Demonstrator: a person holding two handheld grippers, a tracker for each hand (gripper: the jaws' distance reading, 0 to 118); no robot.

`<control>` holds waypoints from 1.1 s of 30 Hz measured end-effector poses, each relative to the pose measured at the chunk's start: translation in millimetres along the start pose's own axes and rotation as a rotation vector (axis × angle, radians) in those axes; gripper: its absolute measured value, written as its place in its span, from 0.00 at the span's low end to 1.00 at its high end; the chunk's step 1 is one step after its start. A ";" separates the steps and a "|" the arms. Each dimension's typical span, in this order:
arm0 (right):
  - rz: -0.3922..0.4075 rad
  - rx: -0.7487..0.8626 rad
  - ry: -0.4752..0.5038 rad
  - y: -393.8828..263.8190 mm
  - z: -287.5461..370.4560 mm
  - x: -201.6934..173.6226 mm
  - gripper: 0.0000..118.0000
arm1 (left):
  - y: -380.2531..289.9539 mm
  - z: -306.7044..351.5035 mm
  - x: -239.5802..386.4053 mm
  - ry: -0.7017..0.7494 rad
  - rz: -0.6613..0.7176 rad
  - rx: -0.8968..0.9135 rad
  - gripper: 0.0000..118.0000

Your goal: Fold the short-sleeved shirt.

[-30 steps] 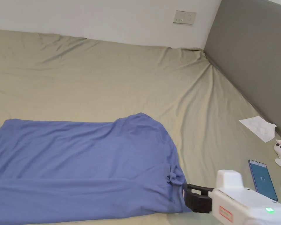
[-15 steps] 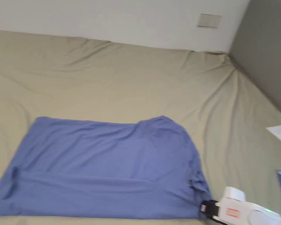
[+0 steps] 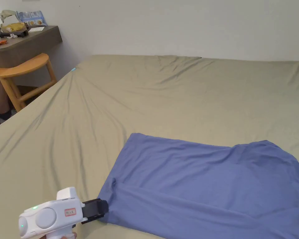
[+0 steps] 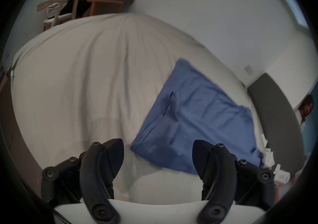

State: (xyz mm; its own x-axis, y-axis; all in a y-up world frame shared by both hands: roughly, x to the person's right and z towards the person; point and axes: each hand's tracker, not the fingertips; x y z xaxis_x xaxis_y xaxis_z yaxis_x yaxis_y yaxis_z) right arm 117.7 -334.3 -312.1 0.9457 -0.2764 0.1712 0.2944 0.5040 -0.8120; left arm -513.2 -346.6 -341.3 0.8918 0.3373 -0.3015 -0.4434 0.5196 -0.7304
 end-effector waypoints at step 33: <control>0.213 0.099 -0.019 3.1 105.3 -13.7 0.07 | -18.6 96.5 23.5 -0.072 -0.049 0.060 0.06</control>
State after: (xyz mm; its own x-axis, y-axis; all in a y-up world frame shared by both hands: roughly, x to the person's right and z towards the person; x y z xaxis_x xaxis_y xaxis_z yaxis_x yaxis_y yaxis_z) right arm 120.2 -242.8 -258.2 0.9900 -0.1404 0.0134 0.0994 0.6273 -0.7724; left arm -492.7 -272.6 -275.6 0.9047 0.3650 -0.2198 -0.4060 0.5822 -0.7044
